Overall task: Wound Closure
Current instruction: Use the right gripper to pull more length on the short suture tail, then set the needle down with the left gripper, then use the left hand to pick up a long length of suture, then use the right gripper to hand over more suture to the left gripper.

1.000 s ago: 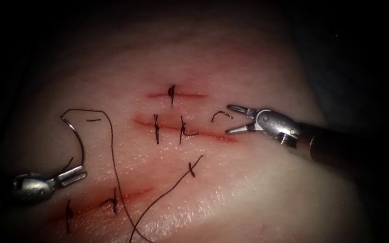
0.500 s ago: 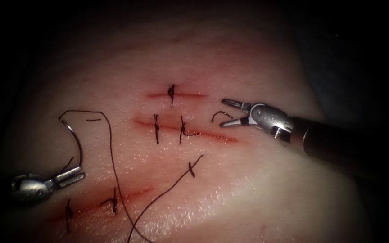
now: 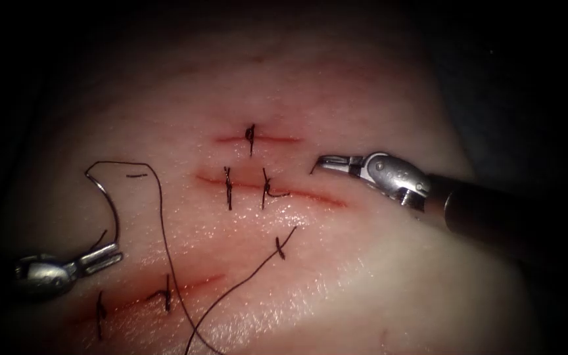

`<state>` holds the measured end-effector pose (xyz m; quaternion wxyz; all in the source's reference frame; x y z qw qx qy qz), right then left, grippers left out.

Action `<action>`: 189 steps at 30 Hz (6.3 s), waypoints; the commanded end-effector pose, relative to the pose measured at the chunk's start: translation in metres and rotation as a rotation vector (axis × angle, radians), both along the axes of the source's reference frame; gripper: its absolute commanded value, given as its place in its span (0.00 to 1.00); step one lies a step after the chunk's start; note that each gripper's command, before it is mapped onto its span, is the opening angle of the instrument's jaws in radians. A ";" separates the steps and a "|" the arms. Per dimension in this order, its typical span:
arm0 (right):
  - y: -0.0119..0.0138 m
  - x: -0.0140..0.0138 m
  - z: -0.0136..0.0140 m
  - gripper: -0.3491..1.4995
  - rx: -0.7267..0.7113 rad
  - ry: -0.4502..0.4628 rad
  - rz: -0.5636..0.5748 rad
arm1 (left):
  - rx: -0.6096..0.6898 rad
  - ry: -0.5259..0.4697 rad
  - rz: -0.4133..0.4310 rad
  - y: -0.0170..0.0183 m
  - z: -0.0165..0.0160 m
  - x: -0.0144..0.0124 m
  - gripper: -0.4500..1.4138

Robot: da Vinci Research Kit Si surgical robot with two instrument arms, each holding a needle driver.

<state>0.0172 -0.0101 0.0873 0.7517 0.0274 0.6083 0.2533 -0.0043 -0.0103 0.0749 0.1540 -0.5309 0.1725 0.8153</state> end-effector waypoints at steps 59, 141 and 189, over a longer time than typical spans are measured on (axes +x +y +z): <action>0.0044 -0.0129 -0.0114 0.96 -0.107 0.014 0.106 | 0.055 0.109 -0.044 0.0176 0.0127 0.0010 0.00; -0.0019 -0.0086 -0.0047 0.90 -0.106 -0.058 0.080 | -0.028 0.066 0.778 -0.0087 0.0013 -0.0104 0.42; -0.0050 0.0131 -0.0129 0.88 -0.383 -0.114 -0.172 | -0.221 0.034 0.708 0.0079 -0.0021 -0.0173 0.00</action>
